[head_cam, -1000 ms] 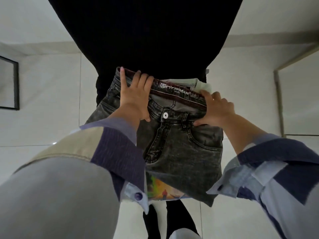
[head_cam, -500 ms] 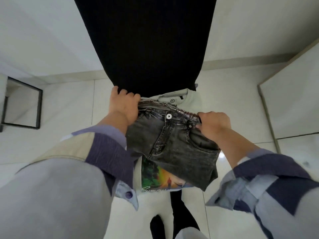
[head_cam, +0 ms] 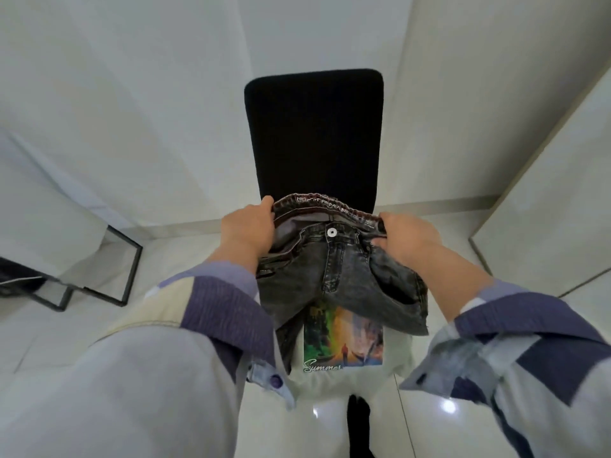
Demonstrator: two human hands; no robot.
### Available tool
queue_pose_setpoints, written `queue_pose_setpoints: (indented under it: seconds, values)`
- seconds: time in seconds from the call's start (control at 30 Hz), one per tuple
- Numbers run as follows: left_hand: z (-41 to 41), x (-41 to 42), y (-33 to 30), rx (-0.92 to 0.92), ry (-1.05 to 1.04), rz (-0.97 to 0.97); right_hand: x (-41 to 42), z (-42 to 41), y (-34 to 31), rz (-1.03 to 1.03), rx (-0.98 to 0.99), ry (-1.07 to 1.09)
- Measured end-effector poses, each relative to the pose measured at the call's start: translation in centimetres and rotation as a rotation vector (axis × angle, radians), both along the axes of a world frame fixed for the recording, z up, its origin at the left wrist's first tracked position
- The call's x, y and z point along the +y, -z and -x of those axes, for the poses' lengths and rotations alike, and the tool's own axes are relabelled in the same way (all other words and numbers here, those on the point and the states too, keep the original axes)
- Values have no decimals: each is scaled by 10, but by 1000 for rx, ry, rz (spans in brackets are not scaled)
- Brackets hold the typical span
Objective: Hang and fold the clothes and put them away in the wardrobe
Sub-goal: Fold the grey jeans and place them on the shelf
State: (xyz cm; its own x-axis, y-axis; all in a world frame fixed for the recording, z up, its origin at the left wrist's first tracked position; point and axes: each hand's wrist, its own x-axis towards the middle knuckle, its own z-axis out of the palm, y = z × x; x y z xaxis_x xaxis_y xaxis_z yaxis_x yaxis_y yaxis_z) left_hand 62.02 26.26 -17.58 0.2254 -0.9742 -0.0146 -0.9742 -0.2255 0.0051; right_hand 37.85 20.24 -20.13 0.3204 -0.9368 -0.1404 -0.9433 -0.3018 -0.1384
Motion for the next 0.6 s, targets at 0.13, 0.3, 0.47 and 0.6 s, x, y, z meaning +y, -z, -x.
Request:
queue_pose_setpoints:
  seconds: [0.13, 0.3, 0.47, 0.6]
  values:
    - [22, 14, -51, -16, 3, 91, 24, 24, -48, 100, 7, 12]
    - [68, 21, -115, -22, 40, 227, 42, 68, -114, 220, 21, 82]
    - [128, 27, -168, 1, 94, 337, 65, 120, -175, 325, 23, 151]
    - [196, 31, -199, 85, 134, 363, 83, 176, -213, 362, -41, 246]
